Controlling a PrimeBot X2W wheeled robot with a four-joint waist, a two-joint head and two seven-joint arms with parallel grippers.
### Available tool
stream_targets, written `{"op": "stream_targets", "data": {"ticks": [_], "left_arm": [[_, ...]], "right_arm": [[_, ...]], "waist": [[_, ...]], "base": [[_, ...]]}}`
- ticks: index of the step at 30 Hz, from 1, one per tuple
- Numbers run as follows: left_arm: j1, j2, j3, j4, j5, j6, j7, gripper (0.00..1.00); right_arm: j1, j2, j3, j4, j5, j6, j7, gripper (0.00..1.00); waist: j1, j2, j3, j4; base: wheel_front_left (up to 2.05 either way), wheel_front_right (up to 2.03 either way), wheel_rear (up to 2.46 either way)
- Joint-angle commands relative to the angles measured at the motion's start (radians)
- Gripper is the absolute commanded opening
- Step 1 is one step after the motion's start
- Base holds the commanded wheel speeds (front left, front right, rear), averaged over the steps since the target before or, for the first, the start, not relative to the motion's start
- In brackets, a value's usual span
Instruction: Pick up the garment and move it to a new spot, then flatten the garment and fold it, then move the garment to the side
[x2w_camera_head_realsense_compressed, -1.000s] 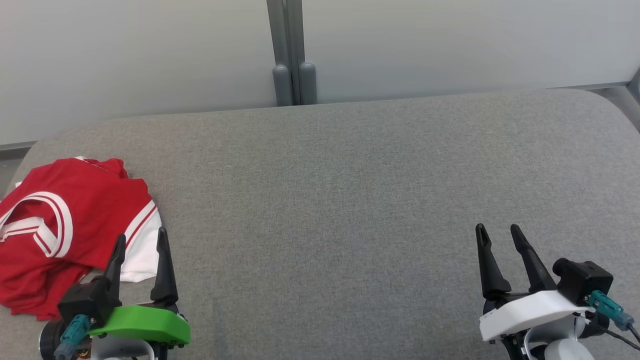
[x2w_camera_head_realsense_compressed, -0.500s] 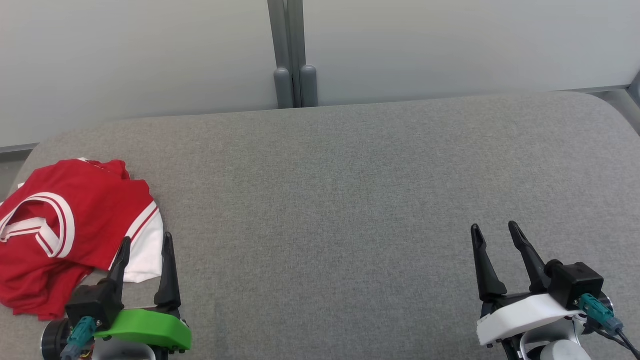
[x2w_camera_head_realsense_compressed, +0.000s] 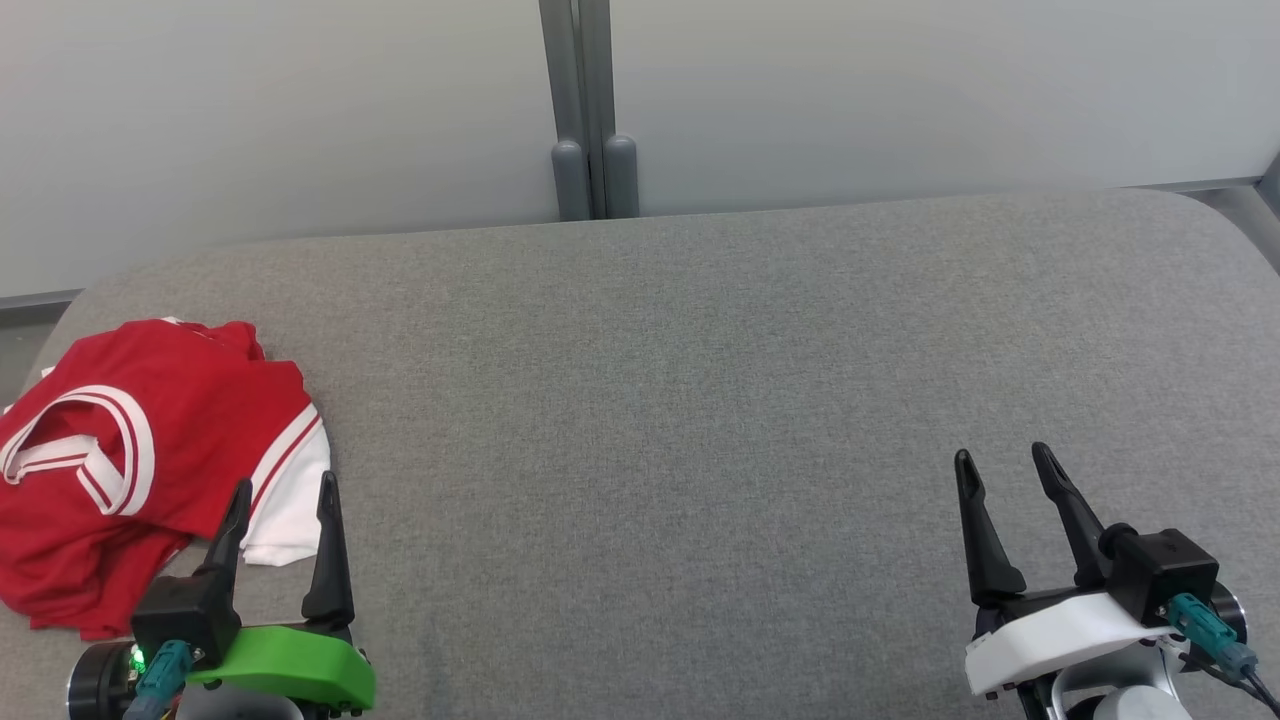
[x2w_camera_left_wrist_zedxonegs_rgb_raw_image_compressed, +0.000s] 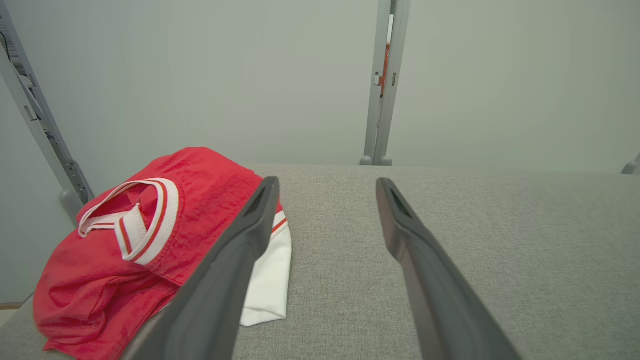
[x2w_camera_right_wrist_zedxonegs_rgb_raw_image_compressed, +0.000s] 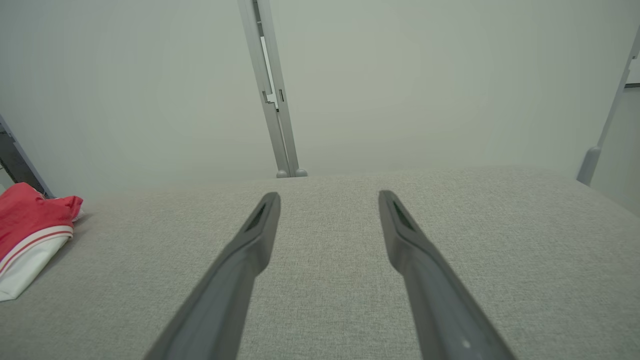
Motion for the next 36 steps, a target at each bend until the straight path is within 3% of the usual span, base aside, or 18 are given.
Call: {"op": "stream_targets", "data": {"ticks": [1, 13, 36], "left_arm": [[0.008, 0.010, 0.006, -0.009, 0.013, 0.005, 0.001, 1.00], [0.031, 0.019, 0.022, -0.051, 0.033, 0.025, 0.008, 1.00], [0.035, 0.053, -0.011, -0.063, 0.006, -0.015, -0.006, 1.00]], "right_arm": [[0.015, -0.004, -0.001, -0.010, -0.015, 0.000, 0.000, 1.00], [0.023, -0.005, -0.007, -0.019, -0.041, 0.000, -0.002, 1.00], [0.024, -0.005, -0.002, -0.009, -0.021, 0.000, -0.006, 1.00]], "waist": [[0.0000, 0.0000, 0.000, 0.000], [0.0000, 0.0000, 0.000, 0.005], [0.0000, 0.0000, 0.000, 0.016]], "base": [[0.00, 0.00, 0.00], [0.00, 0.00, 0.00], [0.00, 0.00, 0.00]]}}
